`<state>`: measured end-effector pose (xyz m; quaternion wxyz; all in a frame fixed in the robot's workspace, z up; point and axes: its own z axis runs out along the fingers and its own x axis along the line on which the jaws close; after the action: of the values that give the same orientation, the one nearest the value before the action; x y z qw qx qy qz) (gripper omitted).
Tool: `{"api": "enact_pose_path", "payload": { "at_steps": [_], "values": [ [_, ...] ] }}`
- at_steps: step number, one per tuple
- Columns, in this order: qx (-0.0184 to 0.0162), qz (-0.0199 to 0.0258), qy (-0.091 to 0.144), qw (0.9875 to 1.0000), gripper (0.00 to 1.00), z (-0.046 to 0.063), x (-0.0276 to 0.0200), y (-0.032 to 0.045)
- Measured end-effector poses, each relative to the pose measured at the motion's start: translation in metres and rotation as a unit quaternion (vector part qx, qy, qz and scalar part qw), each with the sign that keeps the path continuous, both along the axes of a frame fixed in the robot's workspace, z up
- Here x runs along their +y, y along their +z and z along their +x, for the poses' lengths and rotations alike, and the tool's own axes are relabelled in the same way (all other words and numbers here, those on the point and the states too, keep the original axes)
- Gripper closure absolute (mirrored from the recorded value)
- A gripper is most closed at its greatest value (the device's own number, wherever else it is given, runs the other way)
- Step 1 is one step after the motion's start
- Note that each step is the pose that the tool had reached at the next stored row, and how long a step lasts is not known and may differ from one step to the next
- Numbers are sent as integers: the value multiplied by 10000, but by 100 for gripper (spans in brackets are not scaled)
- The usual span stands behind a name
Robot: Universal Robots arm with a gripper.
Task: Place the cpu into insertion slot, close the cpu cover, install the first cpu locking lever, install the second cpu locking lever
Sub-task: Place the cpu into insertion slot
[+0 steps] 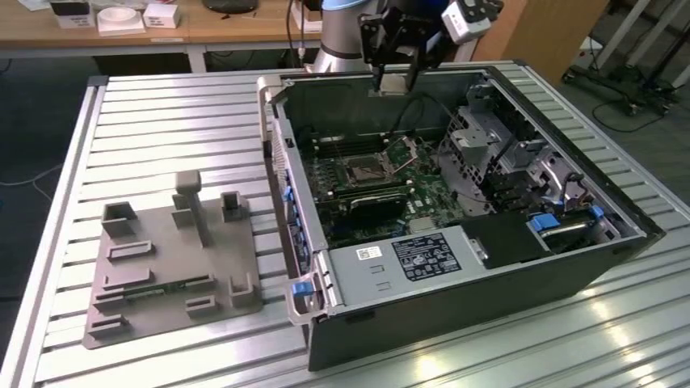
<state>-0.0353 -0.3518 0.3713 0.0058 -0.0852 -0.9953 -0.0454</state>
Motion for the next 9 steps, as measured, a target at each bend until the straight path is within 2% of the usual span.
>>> {"api": "enact_pose_path", "payload": {
  "at_steps": [3, 6, 7, 9],
  "values": [
    [0, 0, -269, 9996, 46, 0, 0, -11],
    [0, 0, -541, 9985, 46, 0, 0, -27],
    [0, 0, -859, 9963, 46, 0, 0, -47],
    [0, -1, -1046, 9945, 46, 0, 0, -62]
  ]
}}
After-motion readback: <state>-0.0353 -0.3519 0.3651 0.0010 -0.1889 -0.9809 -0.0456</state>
